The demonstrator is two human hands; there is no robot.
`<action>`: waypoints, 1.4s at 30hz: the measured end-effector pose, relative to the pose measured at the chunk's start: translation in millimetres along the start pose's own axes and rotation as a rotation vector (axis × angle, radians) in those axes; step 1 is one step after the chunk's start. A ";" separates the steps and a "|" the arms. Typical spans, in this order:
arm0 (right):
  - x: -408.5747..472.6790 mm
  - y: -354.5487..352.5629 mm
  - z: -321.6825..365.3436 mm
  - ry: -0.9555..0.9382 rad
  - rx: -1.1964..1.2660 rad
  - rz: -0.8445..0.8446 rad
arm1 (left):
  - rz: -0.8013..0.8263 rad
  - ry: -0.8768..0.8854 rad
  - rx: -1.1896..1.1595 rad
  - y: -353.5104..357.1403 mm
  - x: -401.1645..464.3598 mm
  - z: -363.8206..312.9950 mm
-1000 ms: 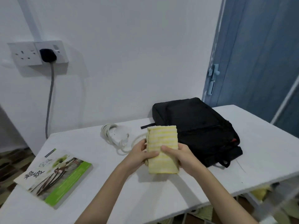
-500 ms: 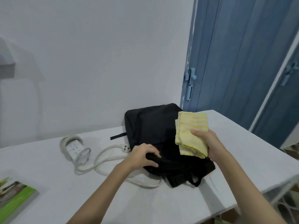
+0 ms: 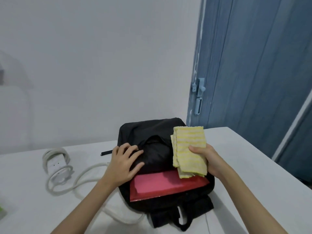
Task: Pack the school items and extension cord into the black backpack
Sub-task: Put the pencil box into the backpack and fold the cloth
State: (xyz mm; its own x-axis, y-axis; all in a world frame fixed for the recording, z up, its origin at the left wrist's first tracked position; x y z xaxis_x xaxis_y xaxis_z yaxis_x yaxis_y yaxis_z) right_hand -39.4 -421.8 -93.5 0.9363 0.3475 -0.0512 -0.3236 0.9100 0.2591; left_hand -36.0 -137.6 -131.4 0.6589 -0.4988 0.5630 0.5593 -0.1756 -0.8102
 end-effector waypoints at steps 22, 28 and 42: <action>113.0 64.6 -31.5 0.304 -0.178 0.147 | -0.080 -0.331 -0.285 -50.9 78.7 40.1; 142.3 92.7 -35.7 0.176 -0.911 -0.113 | -0.089 -0.328 -0.281 -58.5 87.4 46.7; 124.8 112.1 -53.2 -0.472 -1.711 0.250 | -0.092 -0.323 -0.353 -50.3 88.5 52.1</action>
State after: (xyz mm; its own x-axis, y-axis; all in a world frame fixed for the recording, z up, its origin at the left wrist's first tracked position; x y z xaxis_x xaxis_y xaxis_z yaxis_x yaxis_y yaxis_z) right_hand 33.9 -264.4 -122.2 0.7045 0.6915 0.1601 0.0701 0.1566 -0.9852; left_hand 20.4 -128.7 -32.4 0.7687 -0.1883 0.6113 0.4544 -0.5118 -0.7291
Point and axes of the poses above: each hand's wrist, its own x-axis towards the middle knuckle, its own y-axis out of the palm, z = x × y, the point moved 3 cm from there along x, towards the middle knuckle, and after that the axes turned 11 degrees about z, right-handed, at the moved point
